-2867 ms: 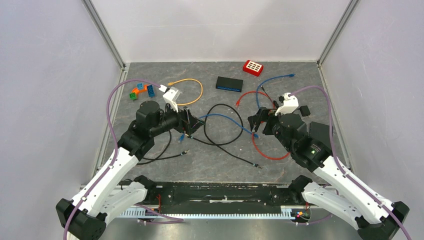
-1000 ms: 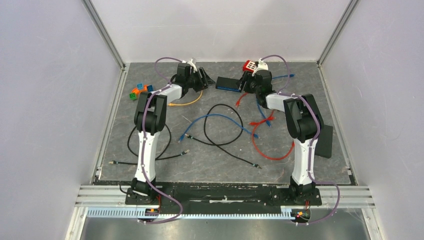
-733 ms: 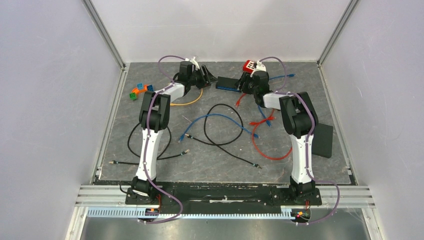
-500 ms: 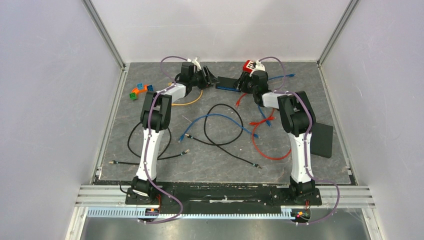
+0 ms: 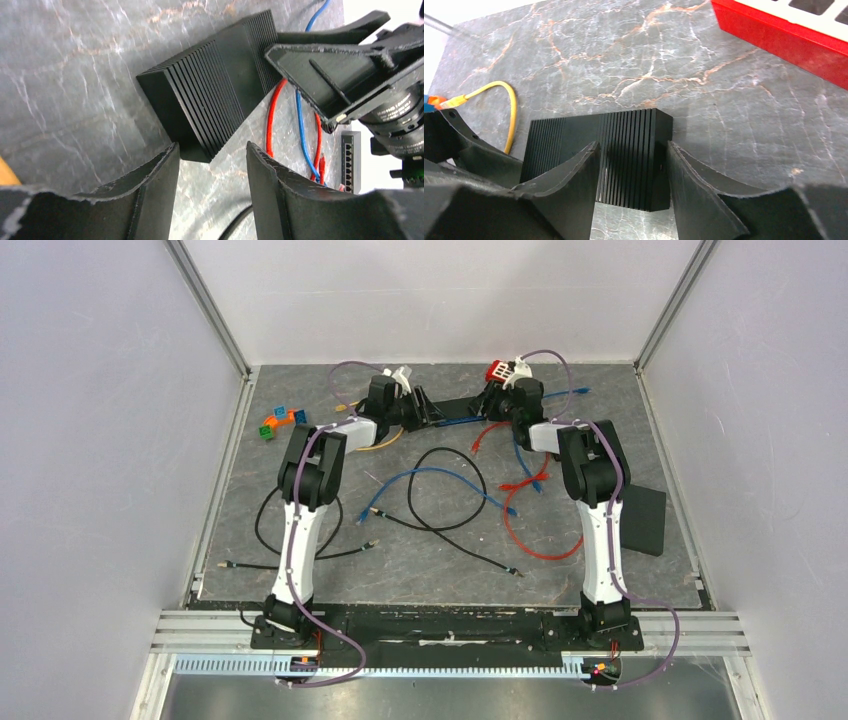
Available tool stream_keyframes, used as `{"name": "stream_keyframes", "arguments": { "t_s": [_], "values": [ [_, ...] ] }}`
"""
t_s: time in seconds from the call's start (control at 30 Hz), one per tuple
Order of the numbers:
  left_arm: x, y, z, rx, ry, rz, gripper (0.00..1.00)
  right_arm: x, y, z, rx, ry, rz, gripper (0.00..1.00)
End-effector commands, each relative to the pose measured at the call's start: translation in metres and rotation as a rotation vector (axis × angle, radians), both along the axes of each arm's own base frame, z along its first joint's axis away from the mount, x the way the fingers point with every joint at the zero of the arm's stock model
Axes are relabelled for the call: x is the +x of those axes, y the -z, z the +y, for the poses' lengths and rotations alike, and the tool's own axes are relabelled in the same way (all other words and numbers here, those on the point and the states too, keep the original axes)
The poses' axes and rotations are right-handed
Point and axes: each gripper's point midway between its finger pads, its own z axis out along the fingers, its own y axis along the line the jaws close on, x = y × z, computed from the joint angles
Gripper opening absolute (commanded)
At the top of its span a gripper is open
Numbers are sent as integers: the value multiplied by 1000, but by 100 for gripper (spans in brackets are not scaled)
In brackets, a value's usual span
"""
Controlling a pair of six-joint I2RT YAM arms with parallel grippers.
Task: Insert the plug into the switch port
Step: Adjust the switch port at the center of the board.
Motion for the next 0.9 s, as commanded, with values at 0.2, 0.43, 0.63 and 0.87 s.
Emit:
{"name": "stream_keyframes", "arguments": {
  "t_s": [0.2, 0.43, 0.63, 0.87],
  "values": [
    [-54, -10, 10, 61, 4, -16, 58, -6, -31, 40, 98, -207, -118, 48],
    [-62, -45, 34, 145, -53, -74, 59, -5, -60, 13, 28, -113, -117, 53],
    [-78, -106, 57, 237, -80, -131, 61, -29, -89, -24, -126, -18, -50, 58],
    [-146, -162, 92, 337, -61, -139, 73, -98, -83, -92, -429, 128, 87, 58]
  ]
}}
